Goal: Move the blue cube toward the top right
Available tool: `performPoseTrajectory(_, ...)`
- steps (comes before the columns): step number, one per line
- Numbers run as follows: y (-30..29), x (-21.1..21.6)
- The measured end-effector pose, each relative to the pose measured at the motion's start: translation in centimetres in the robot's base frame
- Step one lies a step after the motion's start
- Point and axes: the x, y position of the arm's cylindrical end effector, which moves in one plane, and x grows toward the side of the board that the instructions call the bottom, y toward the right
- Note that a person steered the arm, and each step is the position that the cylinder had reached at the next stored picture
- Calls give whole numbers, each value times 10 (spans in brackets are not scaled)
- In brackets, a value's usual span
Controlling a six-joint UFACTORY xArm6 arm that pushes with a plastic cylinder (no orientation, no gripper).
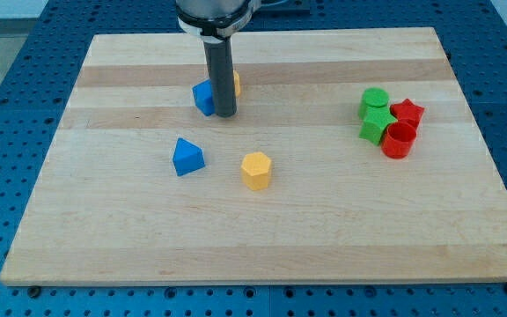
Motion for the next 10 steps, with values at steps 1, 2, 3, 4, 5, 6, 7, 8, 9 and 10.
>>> performPoseTrajectory(1,-3,36)
performPoseTrajectory(2,-67,26)
performPoseTrajectory(3,-37,-22)
performPoseTrajectory(4,30,-44)
performPoseTrajectory(5,42,-66)
performPoseTrajectory(6,-8,-67)
performPoseTrajectory(7,34,-86)
performPoseTrajectory(8,126,-86)
performPoseTrajectory(9,175,-86)
performPoseTrajectory(10,109,-103)
